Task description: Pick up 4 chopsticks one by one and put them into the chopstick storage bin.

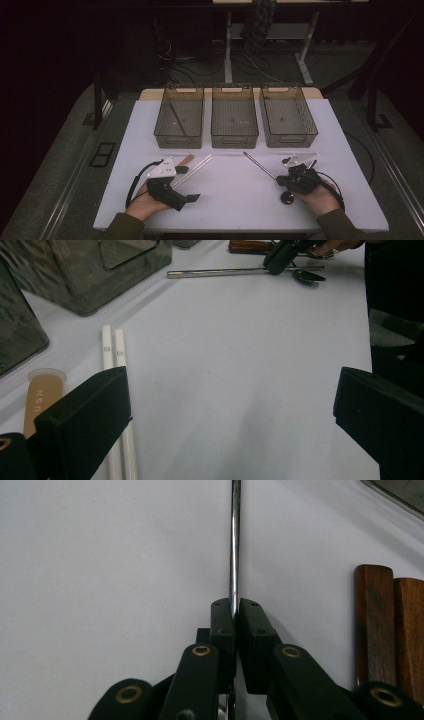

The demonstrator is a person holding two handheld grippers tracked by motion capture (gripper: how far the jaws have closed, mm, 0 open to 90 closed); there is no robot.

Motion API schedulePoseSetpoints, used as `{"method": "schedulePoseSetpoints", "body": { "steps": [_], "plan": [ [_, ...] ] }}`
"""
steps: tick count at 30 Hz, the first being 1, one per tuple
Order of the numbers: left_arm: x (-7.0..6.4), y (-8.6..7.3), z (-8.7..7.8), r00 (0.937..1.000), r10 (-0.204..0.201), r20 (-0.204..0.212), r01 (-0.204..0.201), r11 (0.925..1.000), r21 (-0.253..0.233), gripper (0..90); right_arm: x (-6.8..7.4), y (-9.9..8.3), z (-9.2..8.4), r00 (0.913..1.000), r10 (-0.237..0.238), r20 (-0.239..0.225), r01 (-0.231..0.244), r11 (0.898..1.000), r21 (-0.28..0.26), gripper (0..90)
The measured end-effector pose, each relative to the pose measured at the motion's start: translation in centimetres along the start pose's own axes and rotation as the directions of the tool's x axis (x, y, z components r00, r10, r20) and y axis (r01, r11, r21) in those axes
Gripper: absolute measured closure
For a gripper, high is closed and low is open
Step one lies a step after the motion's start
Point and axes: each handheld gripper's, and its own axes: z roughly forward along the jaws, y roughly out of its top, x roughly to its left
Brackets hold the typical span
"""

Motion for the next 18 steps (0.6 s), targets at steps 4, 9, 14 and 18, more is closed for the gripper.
{"method": "schedulePoseSetpoints", "body": {
  "steps": [4, 9, 14, 18],
  "plan": [
    [-0.01, 0.0, -0.01, 1.0, 0.0, 0.0, 0.0, 1.0, 0.0, 0.6, -0.03, -0.06, -0.01, 1.0, -0.002, -0.002, 0.002, 1.0, -0.004, 85.2],
    [0.01, 0.01, -0.03, 1.0, 0.001, 0.0, -0.001, 1.0, -0.001, 0.6, -0.11, -0.07, -0.07, 1.0, 0.002, -0.009, -0.002, 1.0, -0.007, 85.2],
    [0.02, 0.0, 0.01, 1.0, 0.0, 0.002, 0.0, 1.0, 0.001, 0.6, -0.25, -0.08, -0.2, 0.9996, -0.002, -0.027, 0.001, 1.0, -0.008, 85.3],
    [0.01, 0.0, 0.0, 1.0, -0.001, 0.003, 0.001, 1.0, 0.0, 0.6, -0.24, -0.02, -0.41, 0.9995, -0.004, -0.031, 0.003, 1.0, -0.019, 85.3]
  ]
}}
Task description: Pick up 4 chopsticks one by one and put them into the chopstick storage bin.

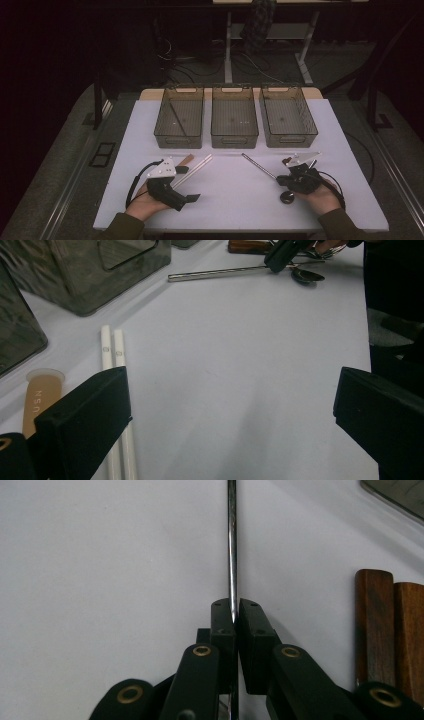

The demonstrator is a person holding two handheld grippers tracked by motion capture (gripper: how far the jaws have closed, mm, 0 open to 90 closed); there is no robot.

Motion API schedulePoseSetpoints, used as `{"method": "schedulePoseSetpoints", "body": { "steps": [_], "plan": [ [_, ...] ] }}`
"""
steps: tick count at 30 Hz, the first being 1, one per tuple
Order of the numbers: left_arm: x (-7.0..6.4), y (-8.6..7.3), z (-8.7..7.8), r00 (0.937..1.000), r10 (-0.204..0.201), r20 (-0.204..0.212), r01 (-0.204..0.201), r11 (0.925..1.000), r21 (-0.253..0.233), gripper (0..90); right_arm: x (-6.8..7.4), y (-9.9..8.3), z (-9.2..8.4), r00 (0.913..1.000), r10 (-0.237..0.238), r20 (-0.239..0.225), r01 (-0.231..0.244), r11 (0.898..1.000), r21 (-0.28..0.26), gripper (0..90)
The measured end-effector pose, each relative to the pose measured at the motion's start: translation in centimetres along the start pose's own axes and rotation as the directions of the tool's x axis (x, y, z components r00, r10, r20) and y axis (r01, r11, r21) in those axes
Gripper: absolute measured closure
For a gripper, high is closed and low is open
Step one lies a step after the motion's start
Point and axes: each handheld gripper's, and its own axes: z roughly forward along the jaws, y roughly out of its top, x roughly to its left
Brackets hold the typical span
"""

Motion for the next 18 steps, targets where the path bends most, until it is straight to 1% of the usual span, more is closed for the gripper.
{"method": "schedulePoseSetpoints", "body": {
  "steps": [2, 5, 18],
  "plan": [
    [0.0, 0.0, 0.0, 1.0, 0.0, 0.0, 0.0, 1.0, 0.0, 0.6, 0.0, 0.0, -0.2, 0.9999, 0.009, -0.005, -0.009, 1.0, -0.008, 85.3],
    [0.0, 0.0, 0.0, 1.0, 0.001, 0.0, -0.001, 1.0, 0.001, 0.6, -0.2, 0.1, -0.4, 0.9999, 0.011, -0.01, -0.011, 1.0, -0.014, 85.3],
    [0.0, 0.0, 0.0, 1.0, 0.002, 0.003, -0.002, 1.0, 0.002, 0.6, -0.5, 0.2, -1.5, 0.9998, -0.001, -0.022, -0.001, 0.998, -0.059, 85.3]
  ]
}}
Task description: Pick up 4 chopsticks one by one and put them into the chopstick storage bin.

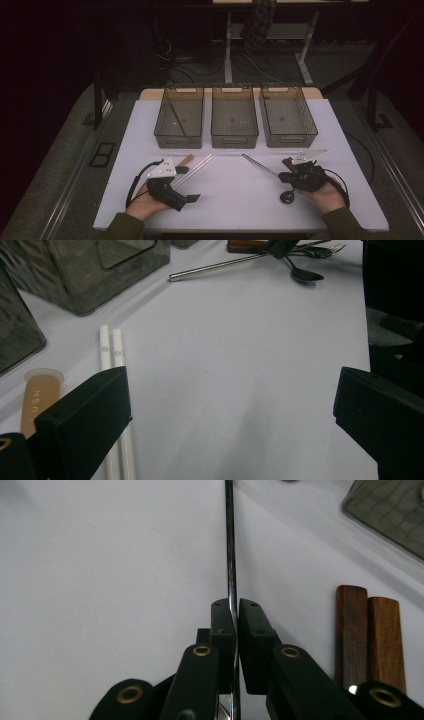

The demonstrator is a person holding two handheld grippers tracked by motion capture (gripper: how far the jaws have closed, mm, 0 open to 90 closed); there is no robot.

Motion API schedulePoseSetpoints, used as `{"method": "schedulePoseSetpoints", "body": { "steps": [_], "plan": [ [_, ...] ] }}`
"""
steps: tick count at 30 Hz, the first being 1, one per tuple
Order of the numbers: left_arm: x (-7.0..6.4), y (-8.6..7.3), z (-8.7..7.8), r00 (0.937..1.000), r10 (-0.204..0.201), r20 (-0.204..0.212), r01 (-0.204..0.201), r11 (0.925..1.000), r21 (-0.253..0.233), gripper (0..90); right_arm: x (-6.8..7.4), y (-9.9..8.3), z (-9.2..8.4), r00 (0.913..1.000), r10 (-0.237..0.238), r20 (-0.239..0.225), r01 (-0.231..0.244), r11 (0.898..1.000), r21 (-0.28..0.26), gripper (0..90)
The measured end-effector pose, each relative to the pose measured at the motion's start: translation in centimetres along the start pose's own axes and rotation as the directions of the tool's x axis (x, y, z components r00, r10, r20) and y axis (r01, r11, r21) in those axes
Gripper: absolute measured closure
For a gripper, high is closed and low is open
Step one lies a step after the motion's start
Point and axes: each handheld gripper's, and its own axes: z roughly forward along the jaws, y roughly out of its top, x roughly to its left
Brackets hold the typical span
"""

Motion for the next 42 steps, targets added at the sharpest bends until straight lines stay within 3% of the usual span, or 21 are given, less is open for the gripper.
{"method": "schedulePoseSetpoints", "body": {
  "steps": [24, 42],
  "plan": [
    [-0.1, 0.0, 0.1, 1.0, -0.001, 0.004, 0.001, 1.0, 0.004, 0.6, -0.2, 0.8, -1.9, 0.9976, 0.016, -0.068, -0.024, 0.994, -0.108, 85.4],
    [0.7, -0.6, 0.3, 0.9998, -0.016, -0.01, 0.017, 0.9998, 0.014, 0.6, 0.2, 2.6, -2.7, 0.9945, -0.02, -0.103, 0.001, 0.984, -0.178, 85.3]
  ]
}}
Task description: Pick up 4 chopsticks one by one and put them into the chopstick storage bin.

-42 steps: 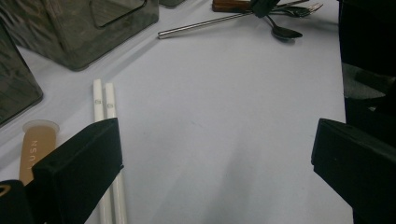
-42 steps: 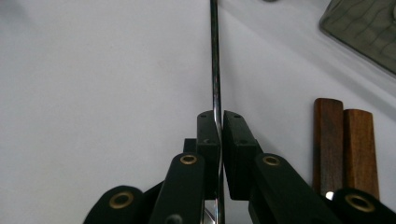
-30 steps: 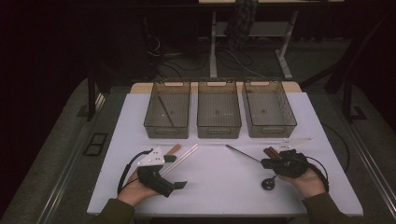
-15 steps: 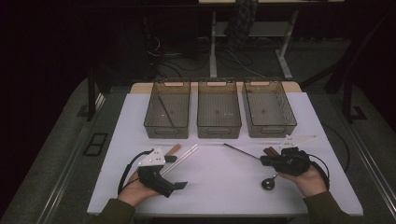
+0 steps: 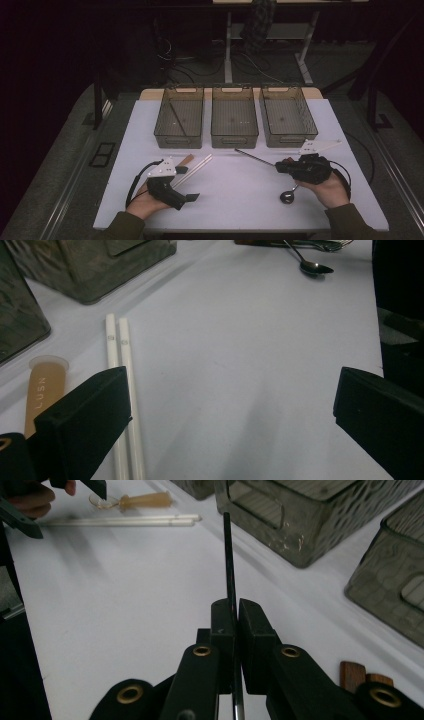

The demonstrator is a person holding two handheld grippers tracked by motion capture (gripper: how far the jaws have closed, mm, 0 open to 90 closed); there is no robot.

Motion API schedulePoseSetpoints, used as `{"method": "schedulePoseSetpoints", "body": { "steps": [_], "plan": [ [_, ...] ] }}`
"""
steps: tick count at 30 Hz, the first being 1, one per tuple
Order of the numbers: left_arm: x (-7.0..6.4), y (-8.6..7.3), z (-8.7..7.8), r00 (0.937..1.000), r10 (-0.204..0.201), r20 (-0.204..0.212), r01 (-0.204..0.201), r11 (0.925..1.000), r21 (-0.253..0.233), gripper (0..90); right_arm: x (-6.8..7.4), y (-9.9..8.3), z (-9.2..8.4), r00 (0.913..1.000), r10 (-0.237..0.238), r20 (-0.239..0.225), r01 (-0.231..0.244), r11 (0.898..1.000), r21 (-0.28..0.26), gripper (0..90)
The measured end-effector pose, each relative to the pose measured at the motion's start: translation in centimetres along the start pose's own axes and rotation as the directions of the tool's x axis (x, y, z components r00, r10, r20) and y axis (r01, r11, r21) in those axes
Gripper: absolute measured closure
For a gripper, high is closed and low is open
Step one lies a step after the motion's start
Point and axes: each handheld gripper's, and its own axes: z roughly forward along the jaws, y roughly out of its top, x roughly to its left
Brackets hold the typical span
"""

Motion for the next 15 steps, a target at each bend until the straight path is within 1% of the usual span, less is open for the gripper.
{"method": "schedulePoseSetpoints", "body": {
  "steps": [5, 11, 15],
  "plan": [
    [-0.1, 0.0, 0.1, 1.0, 0.006, 0.004, -0.006, 1.0, 0.003, 0.6, 0.1, 0.8, 0.0, 0.9999, -0.008, -0.014, 0.007, 1.0, -0.028, 85.3],
    [-0.2, 0.1, 0.1, 0.9999, 0.012, 0.007, -0.012, 0.9999, 0.006, 0.6, 0.3, 1.6, 0.4, 0.9997, -0.012, -0.023, 0.011, 0.999, -0.043, 85.3],
    [-0.2, 0.1, 0.2, 0.9999, 0.01, 0.007, -0.01, 0.9999, 0.005, 0.6, 0.3, 2.0, 0.6, 0.9995, -0.012, -0.029, 0.01, 0.999, -0.052, 85.3]
  ]
}}
